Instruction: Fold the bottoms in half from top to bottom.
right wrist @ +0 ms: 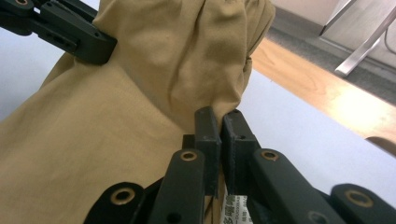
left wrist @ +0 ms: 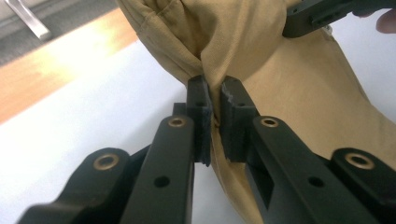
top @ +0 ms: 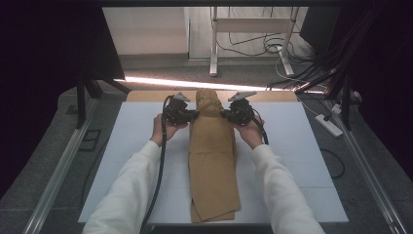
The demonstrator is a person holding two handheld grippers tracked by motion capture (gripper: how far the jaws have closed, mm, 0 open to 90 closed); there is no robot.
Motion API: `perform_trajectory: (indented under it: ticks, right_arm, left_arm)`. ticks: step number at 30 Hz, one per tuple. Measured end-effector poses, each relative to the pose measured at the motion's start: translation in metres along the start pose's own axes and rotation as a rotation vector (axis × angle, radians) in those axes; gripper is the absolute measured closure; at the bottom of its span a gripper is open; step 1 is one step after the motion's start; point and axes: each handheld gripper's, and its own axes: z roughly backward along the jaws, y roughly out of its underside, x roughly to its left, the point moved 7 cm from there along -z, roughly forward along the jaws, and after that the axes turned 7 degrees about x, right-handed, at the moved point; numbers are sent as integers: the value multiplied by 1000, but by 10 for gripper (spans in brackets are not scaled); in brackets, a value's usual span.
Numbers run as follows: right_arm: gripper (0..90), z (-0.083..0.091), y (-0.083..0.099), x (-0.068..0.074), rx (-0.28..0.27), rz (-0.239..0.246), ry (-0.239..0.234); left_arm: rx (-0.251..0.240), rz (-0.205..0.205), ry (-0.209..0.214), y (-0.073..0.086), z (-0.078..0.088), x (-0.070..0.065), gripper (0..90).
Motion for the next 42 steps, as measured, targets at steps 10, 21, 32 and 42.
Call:
perform_trajectory:
  ticks: [10, 21, 32, 42]
  right_arm:
    - [861, -8, 18, 6, 27, 17, -13]
    - [861, -3, 22, 14, 10, 52, 0]
    - [861, -1, 27, 19, 41, 58, -26]
    - [861, 4, 32, 23, 44, 67, -38]
  left_arm:
    - [8, -5, 10, 15, -11, -4, 827]
    - [-8, -25, 14, 21, -3, -13, 828]
    - [3, -35, 31, 26, -2, -18, 829]
    - [15, -46, 50, 31, 0, -25, 829]
